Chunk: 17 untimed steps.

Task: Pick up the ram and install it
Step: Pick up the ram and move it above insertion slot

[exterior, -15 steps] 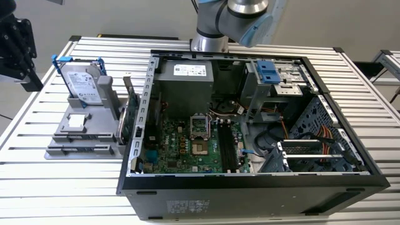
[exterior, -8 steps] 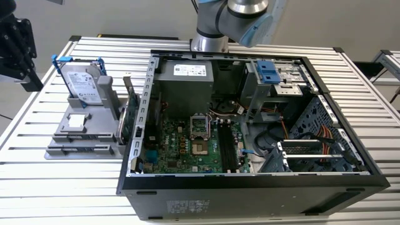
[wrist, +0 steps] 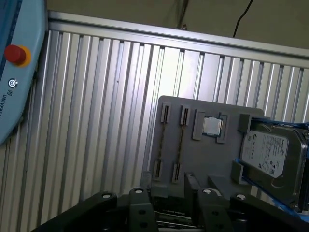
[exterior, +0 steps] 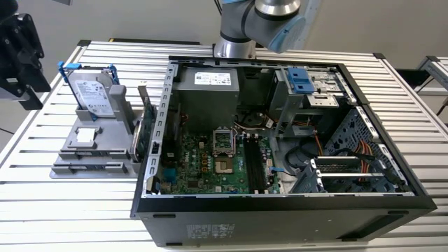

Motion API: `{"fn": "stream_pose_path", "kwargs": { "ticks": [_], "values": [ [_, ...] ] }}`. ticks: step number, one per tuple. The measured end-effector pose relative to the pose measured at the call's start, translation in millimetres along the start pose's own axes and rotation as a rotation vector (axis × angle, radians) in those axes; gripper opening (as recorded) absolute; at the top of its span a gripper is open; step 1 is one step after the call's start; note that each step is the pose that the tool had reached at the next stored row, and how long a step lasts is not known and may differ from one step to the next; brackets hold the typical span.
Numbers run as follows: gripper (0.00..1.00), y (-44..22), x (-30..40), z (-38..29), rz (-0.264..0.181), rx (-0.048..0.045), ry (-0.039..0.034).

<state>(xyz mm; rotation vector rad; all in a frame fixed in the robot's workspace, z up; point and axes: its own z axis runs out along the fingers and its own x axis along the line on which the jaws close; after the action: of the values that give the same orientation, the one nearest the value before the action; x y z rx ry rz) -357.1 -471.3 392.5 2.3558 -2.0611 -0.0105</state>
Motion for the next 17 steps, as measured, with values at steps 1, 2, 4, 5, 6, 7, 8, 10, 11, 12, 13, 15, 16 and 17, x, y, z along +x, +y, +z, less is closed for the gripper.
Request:
{"fn": "stream_pose_path", "kwargs": {
  "ticks": [1,2,4,5,6,7,8,10,11,12,13,15,16,17],
  "values": [
    [1.0,0.0,0.0,0.0,0.0,0.0,0.0],
    [1.0,0.0,0.0,0.0,-0.001,0.0,0.0],
    [1.0,0.0,0.0,0.0,-0.002,-0.0001,0.0],
    [1.0,0.0,0.0,0.0,-0.002,0.0,0.0],
    [1.0,0.0,0.0,0.0,-0.002,-0.0001,0.0],
    [1.0,0.0,0.0,0.0,-0.003,0.0,0.0001],
    [1.0,0.0,0.0,0.0,-0.003,0.0,0.0001],
    [1.0,-0.1,-0.1,0.5,-0.001,0.0001,0.0],
    [1.0,-0.2,-0.1,0.9,0.003,0.0,0.0],
    [1.0,-0.2,-0.1,1.3,0.007,-0.0001,0.0],
    [1.0,-0.2,-0.1,1.9,0.011,-0.0001,-0.0001],
    [1.0,-0.8,0.0,5.2,0.032,-0.0002,-0.0004],
    [1.0,-1.0,0.0,6.3,0.038,-0.0002,-0.0005],
    [1.0,-1.2,0.0,6.9,0.042,-0.0002,-0.0005]
  ]
}}
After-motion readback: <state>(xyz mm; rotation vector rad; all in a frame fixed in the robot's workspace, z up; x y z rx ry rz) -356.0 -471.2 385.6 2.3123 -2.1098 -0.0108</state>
